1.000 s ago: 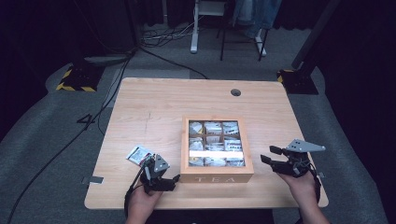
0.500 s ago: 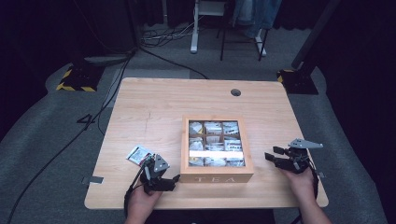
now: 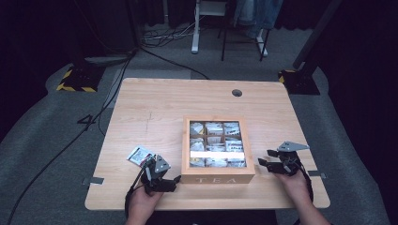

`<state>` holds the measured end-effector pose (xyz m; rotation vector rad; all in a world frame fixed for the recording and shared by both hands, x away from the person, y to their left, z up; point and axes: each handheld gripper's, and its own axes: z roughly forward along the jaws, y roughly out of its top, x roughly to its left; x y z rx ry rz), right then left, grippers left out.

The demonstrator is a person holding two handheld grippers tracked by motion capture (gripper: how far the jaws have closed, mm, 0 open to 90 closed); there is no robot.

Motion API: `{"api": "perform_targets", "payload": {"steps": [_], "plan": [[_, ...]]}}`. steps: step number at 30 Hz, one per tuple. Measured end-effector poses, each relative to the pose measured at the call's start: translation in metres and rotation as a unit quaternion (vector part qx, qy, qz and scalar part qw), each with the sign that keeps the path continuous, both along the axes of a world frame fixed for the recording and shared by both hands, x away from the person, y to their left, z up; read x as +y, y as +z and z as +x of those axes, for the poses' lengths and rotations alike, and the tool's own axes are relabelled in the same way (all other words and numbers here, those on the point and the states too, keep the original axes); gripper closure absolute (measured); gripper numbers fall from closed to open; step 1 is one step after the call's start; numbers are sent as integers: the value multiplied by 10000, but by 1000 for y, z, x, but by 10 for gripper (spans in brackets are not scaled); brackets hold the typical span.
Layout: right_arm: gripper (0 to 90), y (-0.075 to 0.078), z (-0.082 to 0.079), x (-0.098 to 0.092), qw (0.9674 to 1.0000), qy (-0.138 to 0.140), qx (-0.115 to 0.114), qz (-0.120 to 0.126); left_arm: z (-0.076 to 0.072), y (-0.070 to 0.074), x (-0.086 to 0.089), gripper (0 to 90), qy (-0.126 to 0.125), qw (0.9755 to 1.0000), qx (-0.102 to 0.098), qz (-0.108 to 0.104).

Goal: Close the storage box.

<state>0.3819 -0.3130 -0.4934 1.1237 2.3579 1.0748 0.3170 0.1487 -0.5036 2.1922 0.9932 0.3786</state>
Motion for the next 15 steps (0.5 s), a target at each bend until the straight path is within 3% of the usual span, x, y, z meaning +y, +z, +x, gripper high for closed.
{"api": "perform_targets", "payload": {"steps": [2, 4, 8, 9, 15], "plan": [[364, -1, 0, 1, 10000, 22, -24, -57, 0, 0, 0, 196, -1, 10000, 0, 0], [272, -8, 0, 4, 9998, -19, -74, -205, 0, 0, 0, 195, 0, 10000, -14, -7], [206, -11, 1, 4, 9998, -38, -117, -147, 0, 0, -1, 191, 12, 10000, -5, -17], [156, -11, 3, 4, 9997, -109, -79, -187, 1, 0, -1, 191, 5, 10000, -1, 0], [108, -11, 1, 6, 9990, -366, -40, -242, 2, 0, -1, 191, 32, 10000, -11, 25]]}}
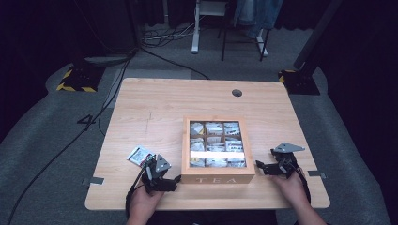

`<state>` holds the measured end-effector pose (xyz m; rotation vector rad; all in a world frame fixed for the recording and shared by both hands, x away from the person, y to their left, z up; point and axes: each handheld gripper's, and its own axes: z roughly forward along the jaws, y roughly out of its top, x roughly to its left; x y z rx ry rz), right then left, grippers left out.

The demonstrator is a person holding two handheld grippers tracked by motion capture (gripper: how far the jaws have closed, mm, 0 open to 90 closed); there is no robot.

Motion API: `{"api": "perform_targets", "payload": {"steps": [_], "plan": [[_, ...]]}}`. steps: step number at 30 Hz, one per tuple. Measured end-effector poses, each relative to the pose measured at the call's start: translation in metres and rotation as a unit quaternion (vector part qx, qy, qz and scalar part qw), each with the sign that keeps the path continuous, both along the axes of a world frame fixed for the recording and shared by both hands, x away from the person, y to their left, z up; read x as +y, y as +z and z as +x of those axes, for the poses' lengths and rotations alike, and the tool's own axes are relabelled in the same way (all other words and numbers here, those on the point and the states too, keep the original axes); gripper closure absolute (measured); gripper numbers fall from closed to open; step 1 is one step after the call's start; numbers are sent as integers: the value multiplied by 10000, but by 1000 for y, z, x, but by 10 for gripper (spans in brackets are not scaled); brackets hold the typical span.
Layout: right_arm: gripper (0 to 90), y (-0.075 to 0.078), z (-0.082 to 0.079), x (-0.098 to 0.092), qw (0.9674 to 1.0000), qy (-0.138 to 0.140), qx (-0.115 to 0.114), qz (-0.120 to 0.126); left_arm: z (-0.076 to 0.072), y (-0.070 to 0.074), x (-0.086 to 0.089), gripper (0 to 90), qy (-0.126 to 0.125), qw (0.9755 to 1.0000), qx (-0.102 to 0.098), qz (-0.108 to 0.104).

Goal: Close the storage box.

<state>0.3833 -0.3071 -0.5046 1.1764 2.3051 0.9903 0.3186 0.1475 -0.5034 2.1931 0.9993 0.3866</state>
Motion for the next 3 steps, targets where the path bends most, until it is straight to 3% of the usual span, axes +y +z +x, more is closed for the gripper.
{"api": "perform_targets", "payload": {"steps": [3], "plan": [[106, 0, 0, 0, 10000, -46, 8, -6, 0, 0, 0, 191, 10, 10000, 1, -2]]}}
